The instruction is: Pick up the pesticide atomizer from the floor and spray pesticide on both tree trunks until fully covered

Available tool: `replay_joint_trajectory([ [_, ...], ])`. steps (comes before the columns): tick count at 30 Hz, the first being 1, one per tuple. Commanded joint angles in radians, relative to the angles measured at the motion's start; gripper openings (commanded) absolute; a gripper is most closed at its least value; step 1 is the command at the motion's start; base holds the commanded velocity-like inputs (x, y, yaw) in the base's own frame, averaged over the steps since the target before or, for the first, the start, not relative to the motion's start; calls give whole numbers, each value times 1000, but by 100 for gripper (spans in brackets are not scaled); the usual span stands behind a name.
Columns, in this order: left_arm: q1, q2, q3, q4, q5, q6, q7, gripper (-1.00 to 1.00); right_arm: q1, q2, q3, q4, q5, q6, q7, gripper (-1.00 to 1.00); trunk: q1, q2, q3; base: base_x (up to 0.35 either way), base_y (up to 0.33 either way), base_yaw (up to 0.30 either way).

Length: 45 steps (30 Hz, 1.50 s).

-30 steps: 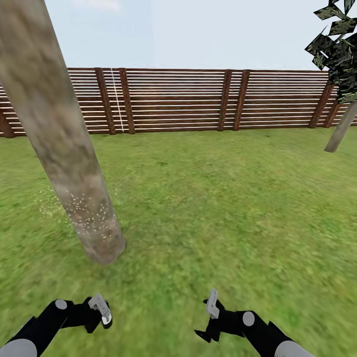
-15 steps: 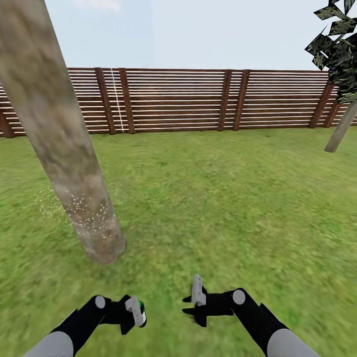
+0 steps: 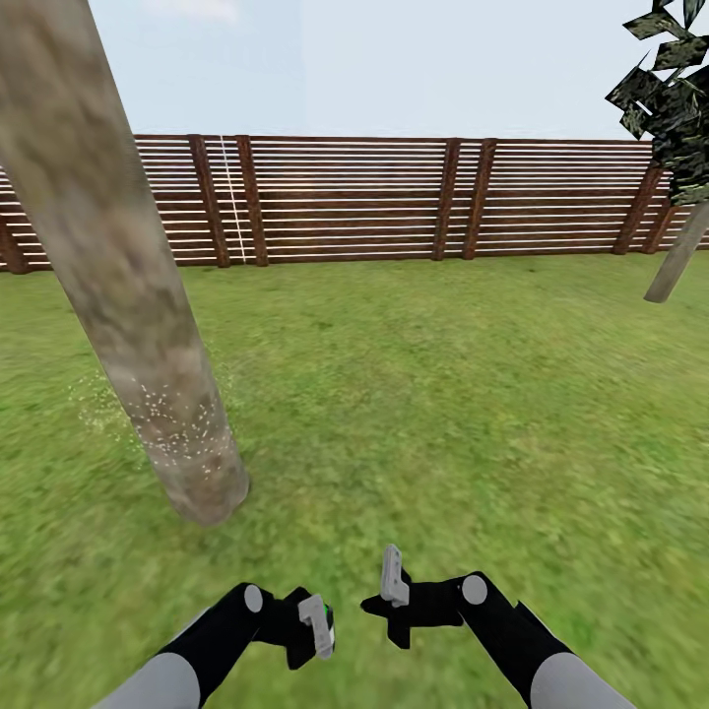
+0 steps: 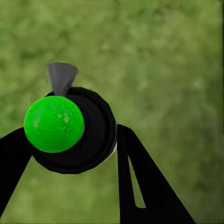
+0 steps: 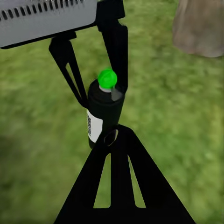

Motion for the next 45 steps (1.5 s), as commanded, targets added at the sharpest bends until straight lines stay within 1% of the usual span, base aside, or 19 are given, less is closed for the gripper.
replay_joint_trajectory([
  [1, 0, -1, 0, 0, 1, -2, -1, -100, 0, 0, 0, 0, 0, 0, 0, -100, 0, 0, 0, 0, 0, 0],
  [3, 0, -8, 0, 0, 2, -6, -2, -100, 0, 0, 0, 0, 0, 0, 0, -100, 0, 0, 0, 0, 0, 0],
  [5, 0, -21, 0, 0, 3, -10, -4, -100, 0, 0, 0, 1, 1, 0, 0, -100, 0, 0, 0, 0, 0, 0],
  [10, 1, -38, -2, 0, 0, -12, -4, -100, 0, -1, -1, 2, 3, -1, -1, -100, 0, 0, 0, 0, 0, 0],
  [11, 1, -41, -7, 0, -1, -12, -4, -100, 0, -2, -1, 2, 3, -1, -1, -100, 0, 0, 0, 0, 0, 0],
  [12, 1, -44, -23, 0, -1, -12, -4, -100, 0, -2, -1, 2, 3, -1, -1, -100, 0, 0, 0, 0, 0, 0],
  [14, 1, -51, -38, 0, -2, -11, -4, -100, 0, -2, -1, 2, 3, -1, -2, -100, 0, 0, 0, 0, 0, 0],
  [22, 1, -68, -43, -1, -2, -14, -4, -100, 0, -3, -2, 3, 4, 0, -3, -100, 0, 0, 0, 0, 0, 0],
  [29, 0, -75, -43, -5, -1, -14, -4, -100, 0, -3, -2, 3, 3, 0, -3, -100, 0, 0, 0, 0, 0, 0],
  [33, 1, -75, -42, -29, 1, -14, -4, -100, 0, -3, -2, 3, 4, -1, -3, -100, 0, 0, 0, 0, 0, 0],
  [45, 1, -75, -42, -31, 3, -16, -6, -100, 0, -3, -2, 3, 5, 0, -3, -100, 0, 0, 0, 0, 0, 0],
])
